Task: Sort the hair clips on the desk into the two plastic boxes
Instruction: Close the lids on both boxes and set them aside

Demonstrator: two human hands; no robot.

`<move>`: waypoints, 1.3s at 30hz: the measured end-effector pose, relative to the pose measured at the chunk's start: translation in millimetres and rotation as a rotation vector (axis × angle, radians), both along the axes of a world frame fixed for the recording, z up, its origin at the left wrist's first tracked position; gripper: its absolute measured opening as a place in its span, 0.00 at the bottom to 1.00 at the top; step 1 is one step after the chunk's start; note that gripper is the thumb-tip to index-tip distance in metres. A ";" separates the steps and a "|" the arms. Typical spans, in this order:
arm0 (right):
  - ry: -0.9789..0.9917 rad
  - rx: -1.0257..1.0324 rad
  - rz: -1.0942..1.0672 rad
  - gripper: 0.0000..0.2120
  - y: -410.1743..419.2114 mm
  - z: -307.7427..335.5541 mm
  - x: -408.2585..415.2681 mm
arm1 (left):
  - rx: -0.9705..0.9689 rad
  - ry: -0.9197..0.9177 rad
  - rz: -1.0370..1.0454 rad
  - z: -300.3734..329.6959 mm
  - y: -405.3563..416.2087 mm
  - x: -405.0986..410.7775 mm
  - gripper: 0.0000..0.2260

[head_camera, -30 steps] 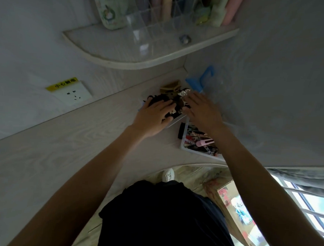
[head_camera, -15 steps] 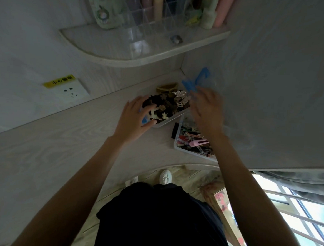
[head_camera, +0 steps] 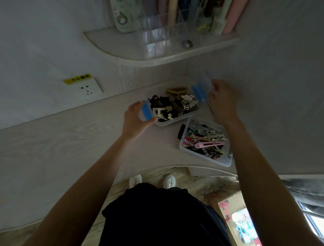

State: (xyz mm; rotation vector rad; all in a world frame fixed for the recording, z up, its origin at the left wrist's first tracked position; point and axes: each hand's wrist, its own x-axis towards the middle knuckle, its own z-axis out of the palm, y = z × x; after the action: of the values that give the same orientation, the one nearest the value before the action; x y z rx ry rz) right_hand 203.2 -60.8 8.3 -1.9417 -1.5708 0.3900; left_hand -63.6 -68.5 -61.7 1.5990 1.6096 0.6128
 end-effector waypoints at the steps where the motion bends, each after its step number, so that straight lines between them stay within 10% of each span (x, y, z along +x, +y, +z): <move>1: 0.019 -0.022 0.044 0.15 -0.5 2.2 -2.1 | -0.006 -0.002 0.004 -1.2 0.9 -2.0 0.36; 7: -0.280 0.184 0.392 0.13 -19.1 15.4 -39.5 | 0.022 -0.062 0.060 12.5 1.2 -3.5 0.22; 12: -0.581 0.230 0.615 0.09 -32.3 -18.5 -97.1 | -0.223 -0.455 0.354 18.2 12.8 1.9 0.19; 16: -0.433 0.151 0.672 0.06 -44.3 -29.4 -104.6 | -0.248 -0.362 0.331 7.8 14.4 1.0 0.24; 20: -0.222 0.065 0.250 0.14 -25.9 -28.6 -63.1 | -0.215 -0.253 0.252 0.2 19.2 0.7 0.24; 35: -0.165 -0.209 0.019 0.11 17.3 -30.9 -10.9 | 0.034 0.106 0.228 9.9 26.4 9.7 0.25; 39: 0.253 -0.327 -0.020 0.09 27.7 -35.0 -3.7 | -0.450 -0.279 0.468 5.3 28.5 12.8 0.38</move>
State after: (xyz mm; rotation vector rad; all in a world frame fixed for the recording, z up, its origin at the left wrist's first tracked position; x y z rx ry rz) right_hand 199.5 -33.1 -26.8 -2.0478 -1.3885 0.8949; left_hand -50.9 -39.9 -56.4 0.7783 1.7587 0.6218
